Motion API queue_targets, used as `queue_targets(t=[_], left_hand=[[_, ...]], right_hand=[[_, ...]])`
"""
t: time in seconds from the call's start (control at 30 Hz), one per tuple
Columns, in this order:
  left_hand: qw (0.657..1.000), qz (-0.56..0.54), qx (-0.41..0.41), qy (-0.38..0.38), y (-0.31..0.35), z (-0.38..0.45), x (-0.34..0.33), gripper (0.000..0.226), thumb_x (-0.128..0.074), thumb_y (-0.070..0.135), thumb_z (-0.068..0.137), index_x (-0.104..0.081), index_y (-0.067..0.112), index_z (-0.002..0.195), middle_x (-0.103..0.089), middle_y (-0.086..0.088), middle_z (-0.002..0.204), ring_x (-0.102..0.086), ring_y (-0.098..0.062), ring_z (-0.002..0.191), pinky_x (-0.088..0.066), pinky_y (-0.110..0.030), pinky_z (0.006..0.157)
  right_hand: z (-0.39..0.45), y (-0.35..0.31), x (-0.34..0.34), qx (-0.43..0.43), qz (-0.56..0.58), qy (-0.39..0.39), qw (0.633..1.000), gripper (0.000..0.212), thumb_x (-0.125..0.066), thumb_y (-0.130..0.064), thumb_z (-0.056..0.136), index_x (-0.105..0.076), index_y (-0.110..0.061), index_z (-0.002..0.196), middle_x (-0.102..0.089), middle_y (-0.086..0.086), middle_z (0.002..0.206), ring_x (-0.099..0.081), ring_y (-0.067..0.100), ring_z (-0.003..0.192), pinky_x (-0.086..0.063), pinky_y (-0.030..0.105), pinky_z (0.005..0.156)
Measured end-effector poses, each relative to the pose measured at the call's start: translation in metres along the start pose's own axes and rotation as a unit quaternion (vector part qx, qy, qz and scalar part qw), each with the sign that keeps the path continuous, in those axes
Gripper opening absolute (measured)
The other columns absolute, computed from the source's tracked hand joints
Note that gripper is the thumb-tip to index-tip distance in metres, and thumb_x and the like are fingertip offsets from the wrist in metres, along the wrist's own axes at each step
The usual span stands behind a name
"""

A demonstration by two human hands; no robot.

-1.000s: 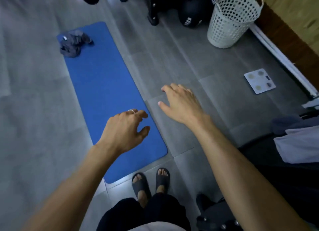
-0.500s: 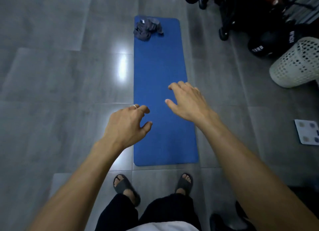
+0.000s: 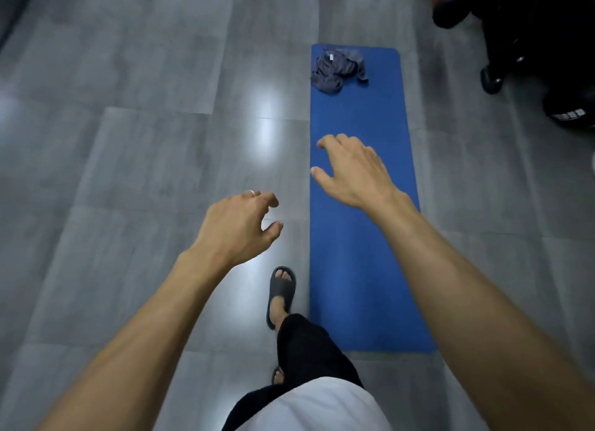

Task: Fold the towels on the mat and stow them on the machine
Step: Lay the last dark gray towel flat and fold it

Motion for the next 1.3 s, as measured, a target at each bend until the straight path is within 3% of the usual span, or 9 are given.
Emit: queue_targets(t=[0.4, 0.63, 0.8, 1.0, 1.3], left_hand=[[0.999, 0.01, -0.038, -0.035, -0.111, 0.262, 0.099, 0.038, -0.053, 0.044, 0.089, -0.056, 0.027, 0.124, -0.065, 0.005, 0.114, -0.062, -0.02, 0.103, -0.053, -0.037, 0.079], [0.993, 0.03, -0.093, -0.071, -0.174, 0.458, 0.148, 0.04, -0.053, 0.044, 0.09, -0.055, 0.026, 0.125, -0.063, 0.003, 0.118, -0.062, -0.022, 0.104, -0.053, -0.038, 0.081], [0.983, 0.05, -0.145, -0.104, -0.175, 0.595, 0.168, 0.039, -0.053, 0.042, 0.09, -0.056, 0.026, 0.125, -0.063, 0.002, 0.117, -0.063, -0.022, 0.102, -0.052, -0.035, 0.079], [0.968, 0.076, -0.202, -0.13, -0.152, 0.758, 0.144, 0.042, -0.052, 0.044, 0.09, -0.054, 0.026, 0.128, -0.062, 0.001, 0.12, -0.062, -0.023, 0.105, -0.053, -0.037, 0.081], [0.946, 0.107, -0.251, -0.177, -0.128, 0.994, 0.031, 0.043, -0.05, 0.042, 0.093, -0.05, 0.027, 0.133, -0.061, 0.002, 0.124, -0.063, -0.022, 0.103, -0.053, -0.034, 0.082]], right_hand=[[0.286, 0.008, 0.032, -0.048, 0.012, -0.007, 0.999, 0.049, -0.051, -0.04, 0.096, -0.044, -0.013, 0.136, -0.054, 0.008, 0.127, -0.05, 0.028, 0.115, -0.041, 0.043, 0.095], [0.468, 0.034, 0.041, -0.136, 0.052, 0.017, 0.989, 0.049, -0.052, -0.039, 0.096, -0.043, -0.013, 0.137, -0.054, 0.009, 0.127, -0.049, 0.028, 0.116, -0.043, 0.044, 0.095], [0.573, 0.085, 0.051, -0.2, 0.093, 0.045, 0.974, 0.044, -0.054, -0.037, 0.095, -0.046, -0.013, 0.131, -0.054, 0.008, 0.125, -0.049, 0.028, 0.115, -0.042, 0.043, 0.092], [0.683, 0.186, 0.022, -0.26, 0.12, 0.048, 0.957, 0.042, -0.055, -0.035, 0.095, -0.047, -0.011, 0.128, -0.055, 0.011, 0.12, -0.051, 0.03, 0.109, -0.043, 0.043, 0.087], [0.831, 0.363, -0.081, -0.355, 0.177, 0.056, 0.916, 0.043, -0.056, -0.036, 0.094, -0.048, -0.013, 0.129, -0.055, 0.008, 0.124, -0.052, 0.027, 0.114, -0.046, 0.043, 0.09]])
Point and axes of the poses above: each hand's wrist, its own z-axis towards the middle knuckle, its own x-axis out of the back of the hand, y = z × x, the point moved 4 cm from there along z, towards the middle knuckle
